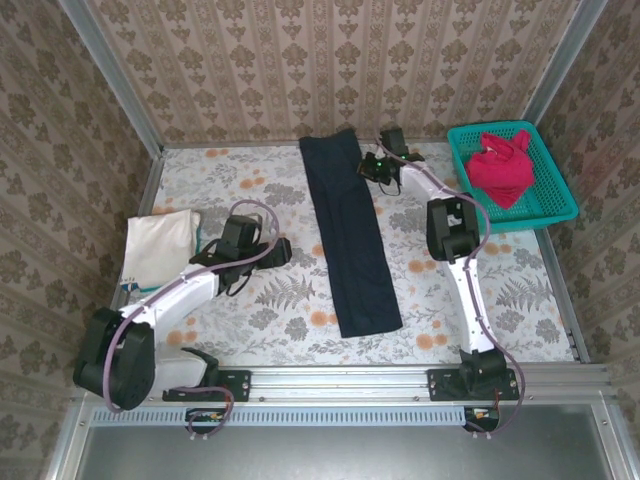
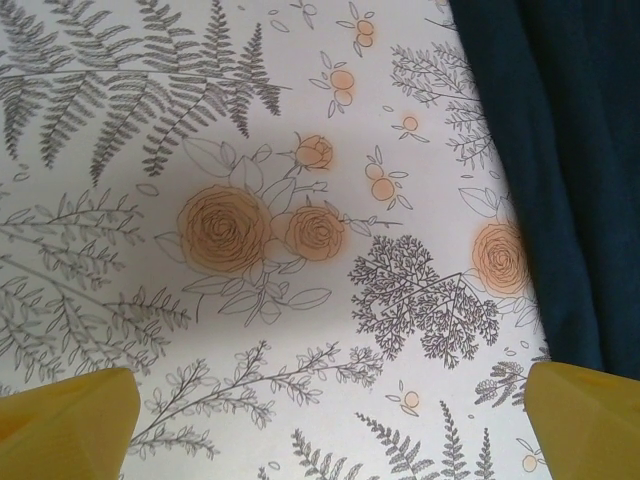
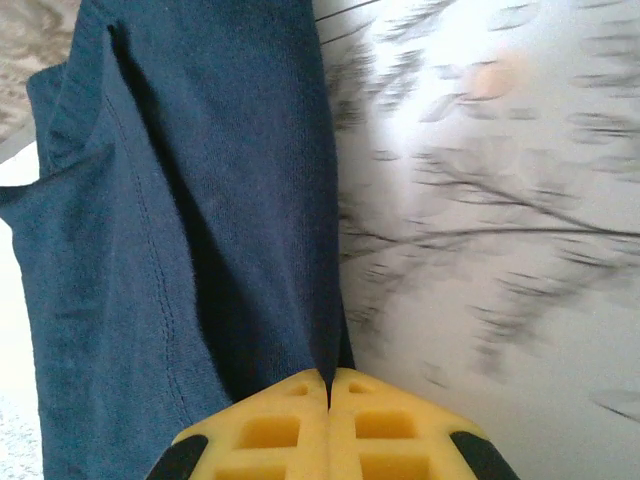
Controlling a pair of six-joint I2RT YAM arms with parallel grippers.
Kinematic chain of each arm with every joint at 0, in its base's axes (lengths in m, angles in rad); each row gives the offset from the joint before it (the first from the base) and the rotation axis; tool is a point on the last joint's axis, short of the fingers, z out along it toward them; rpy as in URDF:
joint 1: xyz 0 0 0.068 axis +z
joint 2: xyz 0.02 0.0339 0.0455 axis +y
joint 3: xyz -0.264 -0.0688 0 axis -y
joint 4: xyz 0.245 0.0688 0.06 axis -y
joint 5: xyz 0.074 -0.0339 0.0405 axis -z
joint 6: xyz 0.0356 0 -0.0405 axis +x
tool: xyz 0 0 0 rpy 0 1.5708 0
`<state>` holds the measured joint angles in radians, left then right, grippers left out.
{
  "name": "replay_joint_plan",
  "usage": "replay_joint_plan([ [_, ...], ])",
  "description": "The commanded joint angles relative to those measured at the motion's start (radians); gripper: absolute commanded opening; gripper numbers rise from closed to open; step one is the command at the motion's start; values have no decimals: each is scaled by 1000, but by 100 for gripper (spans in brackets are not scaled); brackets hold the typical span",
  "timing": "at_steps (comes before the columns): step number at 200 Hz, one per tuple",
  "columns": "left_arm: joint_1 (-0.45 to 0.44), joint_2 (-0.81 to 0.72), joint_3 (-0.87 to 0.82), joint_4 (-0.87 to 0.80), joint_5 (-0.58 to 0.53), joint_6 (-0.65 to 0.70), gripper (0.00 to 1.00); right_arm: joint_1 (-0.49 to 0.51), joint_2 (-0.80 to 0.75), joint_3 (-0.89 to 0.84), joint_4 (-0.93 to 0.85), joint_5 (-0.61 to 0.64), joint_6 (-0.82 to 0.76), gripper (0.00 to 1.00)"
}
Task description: Fold and stack the t-shirts
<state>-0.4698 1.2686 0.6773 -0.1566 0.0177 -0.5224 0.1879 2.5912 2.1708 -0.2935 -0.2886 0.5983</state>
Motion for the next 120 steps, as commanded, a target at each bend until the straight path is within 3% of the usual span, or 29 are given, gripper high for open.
replay_joint_plan([
  [1,7,43,44,39,29,61,100,-13,-116,-150,117,100,44,0],
  [29,7,72,65,48,54,81,100,-30,-207,-301,187,139,38,0],
  [53,7,87,67,75,76,84,100,-48,-216,-314,195,102,30,3],
  [61,7,93,69,82,81,89,100,-51,-225,-321,202,95,26,12],
  [90,8,100,54,138,111,88,100,-51,-328,-425,283,85,-35,58],
  [101,35,100,45,181,146,87,100,-50,-391,-495,318,81,-78,69],
  [120,58,114,54,226,217,102,100,-46,-514,-631,365,48,-181,78],
])
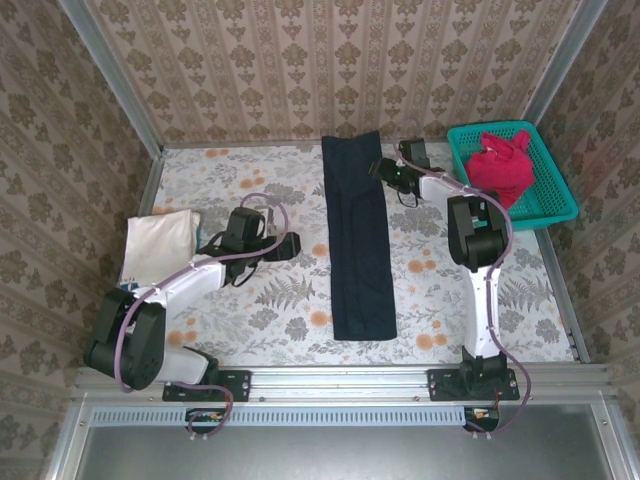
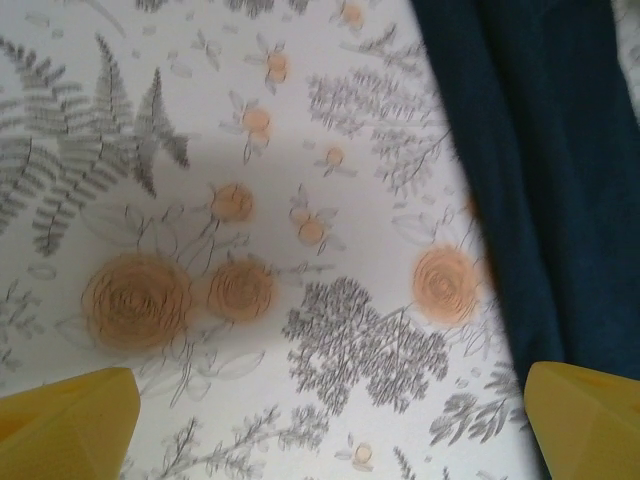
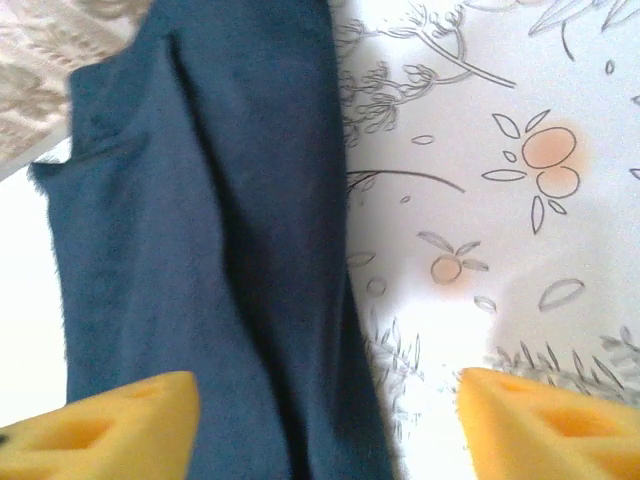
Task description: Fold and stack the t-shirts
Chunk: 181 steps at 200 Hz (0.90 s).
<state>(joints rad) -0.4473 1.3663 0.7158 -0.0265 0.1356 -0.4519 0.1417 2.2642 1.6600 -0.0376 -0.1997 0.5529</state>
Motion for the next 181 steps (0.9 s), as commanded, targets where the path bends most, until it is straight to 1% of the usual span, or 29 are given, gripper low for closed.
replay_joint_plan([
  [1,37,17,17,97,102,34,100,1,-187,-120,109,-41,-135,78],
  [10,44,24,32,98,122,51,100,6,-250,-183,114,-62,-205,82],
  [15,49,29,39,94,134,60,100,11,-286,-220,113,-74,-259,88],
  [22,58,35,54,87,160,81,100,19,-340,-275,114,-83,-336,91],
  [37,86,46,89,56,249,148,100,50,-457,-381,91,-54,-474,96],
  [41,94,47,101,42,264,165,100,58,-487,-406,78,-47,-511,100],
  [65,128,53,154,-40,341,263,100,122,-649,-537,-17,-41,-729,100],
  [73,133,52,170,-64,365,301,100,160,-700,-586,-43,-36,-831,100],
  [89,134,42,187,-122,439,426,100,230,-794,-672,-125,-41,-1005,100],
  [99,133,30,196,-175,485,511,100,270,-843,-714,-174,-41,-1073,100],
  [108,133,21,203,-231,499,591,100,296,-880,-744,-223,-45,-1108,100],
  [113,134,17,204,-255,530,631,100,311,-911,-761,-237,-57,-1119,100],
  [123,134,7,201,-286,529,671,100,339,-950,-812,-235,-69,-1140,98],
  [140,135,-23,198,-324,572,751,100,425,-1003,-863,-277,-44,-1171,97],
  [157,140,-87,175,-356,570,818,100,496,-1052,-884,-358,-19,-1158,96],
  [181,158,-184,116,-395,600,943,100,594,-1103,-919,-412,28,-1153,95],
])
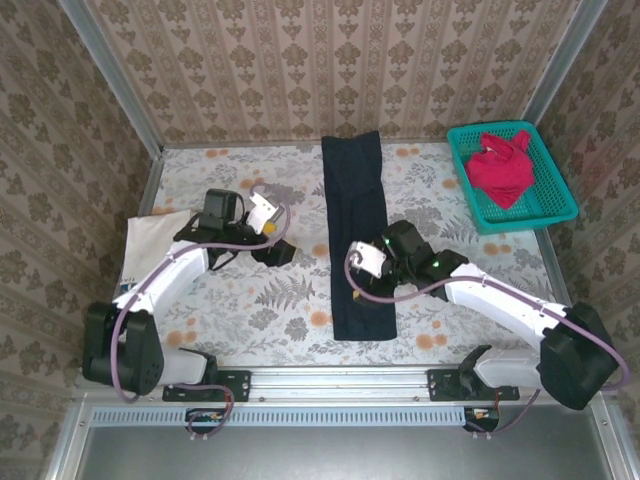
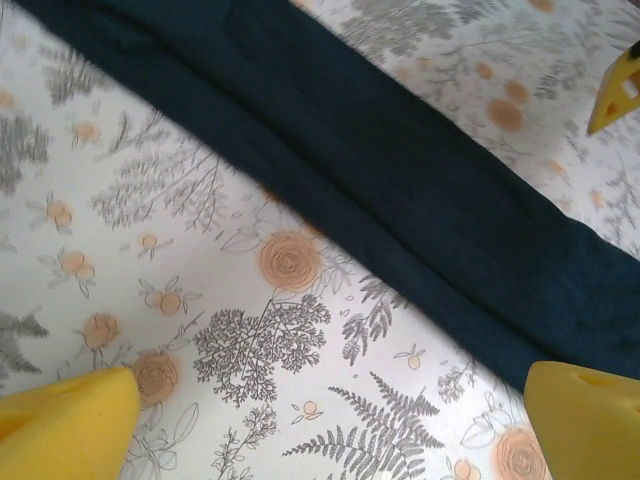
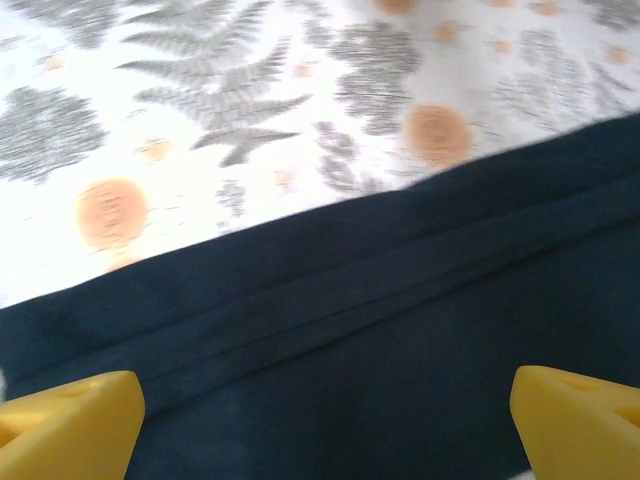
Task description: Fold and stack the t-shirts
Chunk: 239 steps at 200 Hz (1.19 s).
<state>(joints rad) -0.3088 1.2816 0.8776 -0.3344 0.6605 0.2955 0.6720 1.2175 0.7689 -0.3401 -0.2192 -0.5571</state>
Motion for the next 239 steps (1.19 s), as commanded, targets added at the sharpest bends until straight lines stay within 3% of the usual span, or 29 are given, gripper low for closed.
replay_joint_plan([
  [1,20,-101,-48,-90,75,201,100,65,-56,-28,-111,49,-42,95],
  [47,25,-197,-122,-107,194,378,100,216,46,-9,-138,83,-41,92],
  [61,22,-221,-154,-69,173,375,100,246,94,7,-163,86,-55,90],
  [94,11,-262,-194,-26,134,363,100,278,168,-4,-169,129,-76,83],
  [133,-26,-281,-226,-28,138,468,100,297,249,-13,-173,176,-105,72],
  [170,-43,-264,-236,0,159,454,100,329,303,-27,-152,217,-125,69],
  [196,-54,-250,-254,40,171,449,100,337,336,-50,-122,257,-134,55],
  [208,-58,-240,-255,49,174,449,100,342,341,-53,-115,268,-135,40],
  [217,-59,-231,-254,49,169,450,100,342,340,-50,-125,263,-138,22],
  [227,-59,-223,-253,48,165,452,100,343,331,-41,-145,256,-136,7],
  [239,-61,-222,-254,48,161,453,100,342,307,-33,-160,237,-130,1],
])
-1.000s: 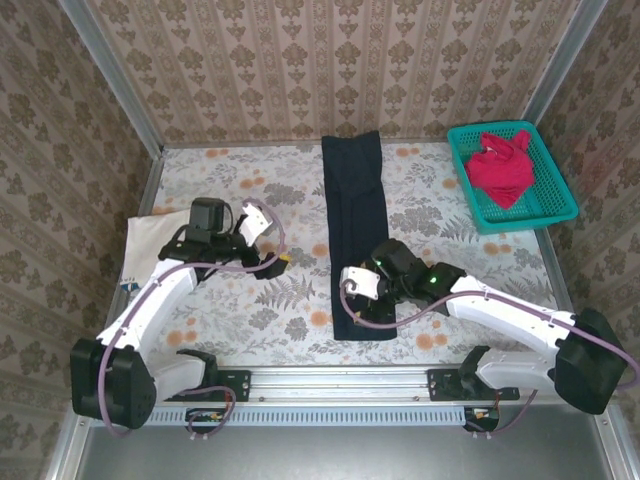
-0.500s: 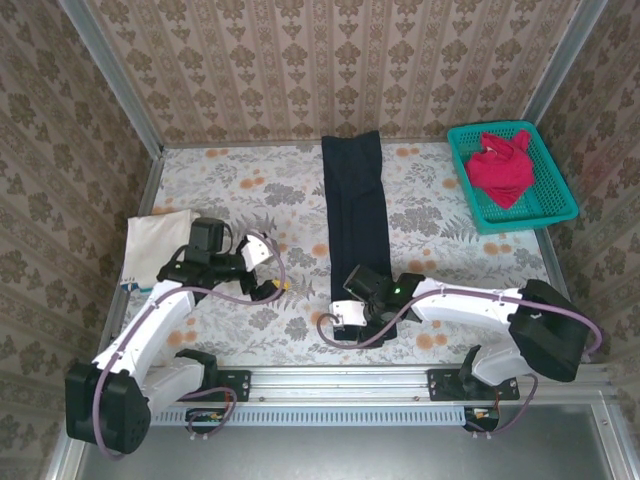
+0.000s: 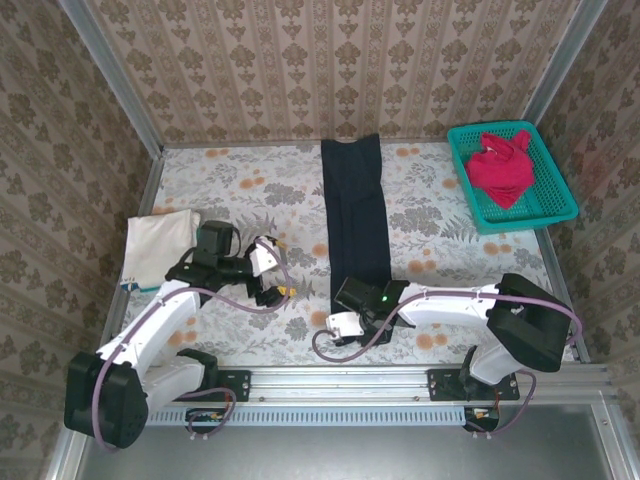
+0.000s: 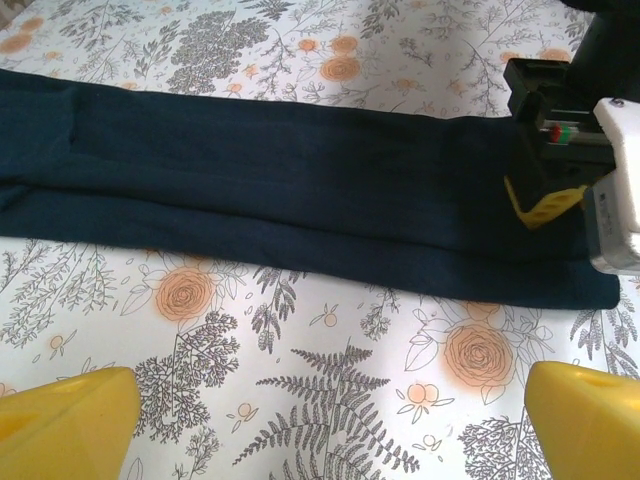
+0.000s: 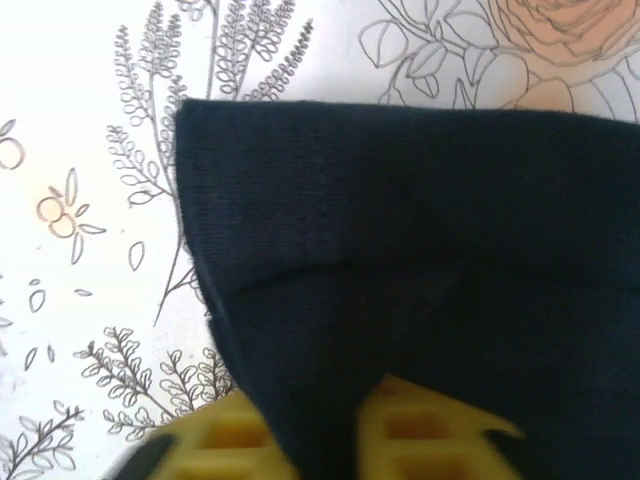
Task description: Fold and stack the t-shirts
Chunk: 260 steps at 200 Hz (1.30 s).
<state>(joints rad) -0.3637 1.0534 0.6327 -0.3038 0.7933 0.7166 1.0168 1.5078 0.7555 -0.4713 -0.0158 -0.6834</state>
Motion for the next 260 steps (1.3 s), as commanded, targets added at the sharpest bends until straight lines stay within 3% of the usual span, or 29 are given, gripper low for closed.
replay_joint_plan([
  [1,-6,7,-10,17,29,33,100,-3,15,-19,-30,32,-3,1],
  [59,-7,8,-18,36,31,48,100,-14,-106,96,-224,-107,2,0],
  [113,-5,5,-25,42,34,63,100,-163,-123,276,-348,-141,-109,0],
  [183,-5,4,-34,47,44,72,100,-388,123,496,-239,-83,-281,0],
  [260,-6,24,-32,40,67,72,100,-526,369,750,-198,-130,-384,0],
])
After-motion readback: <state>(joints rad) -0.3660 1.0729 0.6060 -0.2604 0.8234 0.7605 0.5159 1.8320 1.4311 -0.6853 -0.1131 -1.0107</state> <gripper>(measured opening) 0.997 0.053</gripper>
